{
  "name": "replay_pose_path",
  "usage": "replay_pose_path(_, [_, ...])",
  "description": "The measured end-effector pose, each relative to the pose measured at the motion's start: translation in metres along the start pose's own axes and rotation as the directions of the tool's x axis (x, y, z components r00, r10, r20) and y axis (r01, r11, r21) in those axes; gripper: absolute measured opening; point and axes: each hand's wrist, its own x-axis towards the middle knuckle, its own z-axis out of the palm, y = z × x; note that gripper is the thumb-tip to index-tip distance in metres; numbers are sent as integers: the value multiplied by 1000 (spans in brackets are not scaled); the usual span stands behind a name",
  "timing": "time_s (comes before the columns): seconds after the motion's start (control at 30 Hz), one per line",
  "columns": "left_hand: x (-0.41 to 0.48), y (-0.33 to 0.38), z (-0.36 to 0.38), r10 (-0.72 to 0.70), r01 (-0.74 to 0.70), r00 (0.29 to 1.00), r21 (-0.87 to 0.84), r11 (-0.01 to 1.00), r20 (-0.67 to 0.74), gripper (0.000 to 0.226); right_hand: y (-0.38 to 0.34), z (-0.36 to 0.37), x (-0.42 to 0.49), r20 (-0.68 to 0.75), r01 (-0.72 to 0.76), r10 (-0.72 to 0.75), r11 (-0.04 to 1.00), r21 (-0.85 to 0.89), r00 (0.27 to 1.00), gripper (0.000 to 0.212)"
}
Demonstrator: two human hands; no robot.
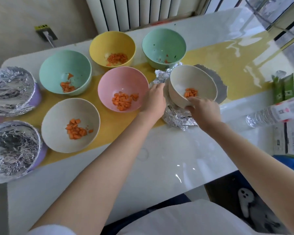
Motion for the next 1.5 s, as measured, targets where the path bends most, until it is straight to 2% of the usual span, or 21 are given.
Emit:
replay_pose_path(0.07, [13, 1, 5, -58, 56, 996, 22, 998, 70, 40, 5, 1, -2, -98, 38, -33, 998, 50, 995, 6])
replay_pose_path(0.17, [25, 7, 12, -155, 152, 976, 28, 988, 153, 51, 14, 2, -7, -187, 68, -52, 995, 78, 981, 16])
replay_pose_path(0.37, [36, 16, 28, -266, 283, 955, -123, 951, 133, 52, 25, -3, -13, -259, 87, -53, 989, 122, 964, 8])
replay_pose_path(0.4, [36, 18, 29, -283, 302, 949, -143, 943, 136, 48, 26, -4, -14, -274, 99, -62, 988, 121, 960, 7])
replay_pose_path(0.47, [33, 21, 31, -283, 300, 950, -142, 943, 129, 21, 28, -6, -15, -300, 110, -67, 986, 129, 952, 8])
replay_pose_path(0.5, [32, 23, 29, -268, 281, 958, -140, 949, 105, 8, 29, -7, -15, -316, 118, -70, 984, 135, 946, 8])
replay_pose_path(0.57, [26, 30, 23, -231, 226, 973, -182, 957, -7, 16, 32, -8, -14, -347, 139, -85, 981, 133, 934, 8])
replay_pose_path(0.63, [19, 39, 15, -191, 142, 969, -275, 951, -159, 13, 32, -10, -14, -361, 148, -95, 981, 122, 927, 8])
replay_pose_path(0.73, [9, 46, 3, -148, 9, 922, -362, 932, -358, 9, 29, -13, -12, -395, 144, -79, 980, 137, 915, 10])
replay_pose_path(0.87, [0, 41, -19, -130, -68, 853, -354, 933, -505, 14, 20, -16, -7, -449, 148, -52, 972, 182, 892, 11])
replay_pose_path(1.03, [-18, 26, -44, -192, -55, 770, -362, 930, -609, 17, 9, -12, -3, -428, 103, 9, 966, 237, 904, 16])
replay_pose_path(1.17, [-35, 20, -61, -182, -44, 674, -286, 957, -716, 12, 3, 3, -2, -311, 45, 30, 972, 230, 950, 13])
replay_pose_path(1.27, [-45, 7, -67, -208, -33, 689, -317, 948, -695, 11, -1, 13, -4, -250, 64, -13, 979, 194, 968, 11])
replay_pose_path(1.37, [-54, -4, -74, -221, -23, 695, -328, 944, -685, 7, -6, 20, -6, -130, 35, -15, 987, 158, 991, 8])
replay_pose_path(1.5, [-71, -4, -86, -240, -9, 703, -347, 938, -669, 6, -13, 23, -10, -101, 49, -37, 991, 125, 994, 13])
